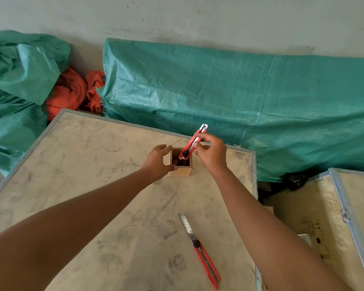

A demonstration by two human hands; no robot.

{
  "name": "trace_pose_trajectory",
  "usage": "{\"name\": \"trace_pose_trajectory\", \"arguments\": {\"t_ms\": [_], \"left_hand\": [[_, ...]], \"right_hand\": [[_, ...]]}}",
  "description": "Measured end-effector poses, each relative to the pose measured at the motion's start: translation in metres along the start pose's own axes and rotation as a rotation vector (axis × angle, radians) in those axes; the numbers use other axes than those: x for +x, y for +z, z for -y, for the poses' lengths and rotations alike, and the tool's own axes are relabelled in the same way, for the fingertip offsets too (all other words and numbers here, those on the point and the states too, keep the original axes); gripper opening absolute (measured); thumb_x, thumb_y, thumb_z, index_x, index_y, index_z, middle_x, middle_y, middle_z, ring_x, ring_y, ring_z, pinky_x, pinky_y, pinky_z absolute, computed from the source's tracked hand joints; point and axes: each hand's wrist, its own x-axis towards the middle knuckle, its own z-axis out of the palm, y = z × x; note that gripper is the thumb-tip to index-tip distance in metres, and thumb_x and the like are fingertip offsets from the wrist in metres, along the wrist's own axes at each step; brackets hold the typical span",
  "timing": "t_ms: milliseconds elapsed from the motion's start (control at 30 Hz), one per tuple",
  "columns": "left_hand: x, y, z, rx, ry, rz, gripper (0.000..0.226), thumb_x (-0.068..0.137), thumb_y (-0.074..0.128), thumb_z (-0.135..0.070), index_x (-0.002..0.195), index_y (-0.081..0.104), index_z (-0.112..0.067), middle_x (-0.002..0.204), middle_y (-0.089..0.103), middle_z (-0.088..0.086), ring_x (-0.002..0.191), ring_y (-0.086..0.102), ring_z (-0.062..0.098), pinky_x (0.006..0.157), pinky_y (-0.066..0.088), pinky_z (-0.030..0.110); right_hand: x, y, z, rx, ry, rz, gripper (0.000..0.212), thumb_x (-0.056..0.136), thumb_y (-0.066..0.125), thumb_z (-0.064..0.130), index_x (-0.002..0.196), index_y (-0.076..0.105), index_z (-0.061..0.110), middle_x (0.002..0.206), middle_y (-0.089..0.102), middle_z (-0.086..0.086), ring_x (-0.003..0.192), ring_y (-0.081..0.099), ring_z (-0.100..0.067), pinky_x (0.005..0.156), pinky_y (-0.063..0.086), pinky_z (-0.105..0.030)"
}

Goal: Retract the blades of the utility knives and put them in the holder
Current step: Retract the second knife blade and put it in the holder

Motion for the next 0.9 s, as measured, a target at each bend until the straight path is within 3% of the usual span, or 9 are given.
{"name": "trace_pose_trajectory", "arguments": {"t_ms": [67, 167, 267, 367, 467, 533, 767, 900], "left_hand": [[0.009, 0.007, 0.003, 0.015, -0.020, 0.050, 0.083, 0.080, 0.081, -0.027, 0.149, 0.036, -0.016, 0.153, 0.041, 0.007, 0.134, 0.047, 0.026, 0.108, 0.045, 0.040], [0.015, 0.016, 0.004, -0.070, -0.017, 0.072, 0.068, 0.085, 0.076, -0.015, 0.145, 0.044, -0.016, 0.143, 0.052, 0.008, 0.119, 0.059, 0.024, 0.089, 0.048, 0.028], [0.016, 0.020, 0.008, -0.108, -0.006, 0.054, 0.067, 0.086, 0.074, -0.013, 0.145, 0.044, -0.017, 0.142, 0.053, 0.006, 0.118, 0.059, 0.023, 0.087, 0.044, 0.025], [0.014, 0.021, 0.009, -0.105, -0.003, 0.038, 0.071, 0.086, 0.075, -0.015, 0.148, 0.039, -0.017, 0.145, 0.051, 0.004, 0.119, 0.059, 0.023, 0.089, 0.045, 0.025], [0.014, 0.021, 0.009, -0.109, 0.001, 0.032, 0.071, 0.086, 0.075, -0.016, 0.147, 0.040, -0.017, 0.144, 0.052, 0.005, 0.118, 0.059, 0.023, 0.088, 0.046, 0.025], [0.013, 0.021, 0.008, -0.107, -0.002, 0.029, 0.070, 0.086, 0.074, -0.016, 0.147, 0.040, -0.019, 0.143, 0.053, 0.005, 0.118, 0.060, 0.023, 0.087, 0.047, 0.025], [-0.007, 0.016, -0.003, -0.170, -0.017, 0.016, 0.065, 0.087, 0.074, -0.017, 0.145, 0.044, -0.025, 0.142, 0.056, 0.003, 0.125, 0.057, 0.025, 0.089, 0.051, 0.033], [-0.030, 0.021, -0.007, -0.157, -0.039, -0.064, 0.063, 0.085, 0.076, -0.021, 0.142, 0.048, -0.018, 0.142, 0.056, 0.004, 0.123, 0.057, 0.025, 0.094, 0.048, 0.033]], "right_hand": [[0.001, 0.011, -0.008, -0.053, -0.011, -0.009, 0.034, 0.088, 0.069, 0.000, 0.110, 0.078, 0.023, 0.111, 0.076, 0.000, 0.075, 0.076, -0.024, 0.074, 0.064, -0.034], [-0.002, 0.022, -0.016, -0.129, -0.077, -0.036, 0.027, 0.090, 0.069, 0.003, 0.112, 0.078, 0.016, 0.114, 0.076, -0.006, 0.090, 0.066, -0.009, 0.077, 0.047, 0.000], [-0.002, 0.027, -0.023, -0.172, -0.123, -0.055, 0.027, 0.089, 0.070, 0.001, 0.113, 0.078, 0.011, 0.111, 0.075, -0.010, 0.093, 0.065, -0.013, 0.077, 0.039, 0.007], [-0.004, 0.029, -0.030, -0.227, -0.138, -0.047, 0.027, 0.087, 0.073, 0.003, 0.112, 0.078, 0.013, 0.105, 0.074, -0.011, 0.090, 0.064, -0.014, 0.078, 0.042, 0.003], [-0.007, 0.031, -0.035, -0.244, -0.143, -0.024, 0.027, 0.087, 0.074, 0.005, 0.111, 0.079, 0.017, 0.104, 0.075, -0.010, 0.094, 0.068, -0.020, 0.084, 0.058, -0.024], [-0.010, 0.029, -0.035, -0.248, -0.141, -0.021, 0.026, 0.086, 0.075, 0.006, 0.109, 0.080, 0.018, 0.104, 0.075, -0.009, 0.093, 0.069, -0.022, 0.085, 0.059, -0.033], [-0.024, 0.014, -0.021, -0.225, -0.101, 0.077, 0.028, 0.088, 0.071, 0.001, 0.110, 0.078, 0.016, 0.113, 0.076, -0.008, 0.094, 0.074, -0.022, 0.089, 0.059, -0.033], [-0.035, 0.001, -0.018, -0.223, -0.062, 0.103, 0.028, 0.088, 0.068, -0.001, 0.108, 0.079, 0.015, 0.115, 0.076, -0.007, 0.097, 0.074, -0.023, 0.081, 0.048, -0.014]]}}
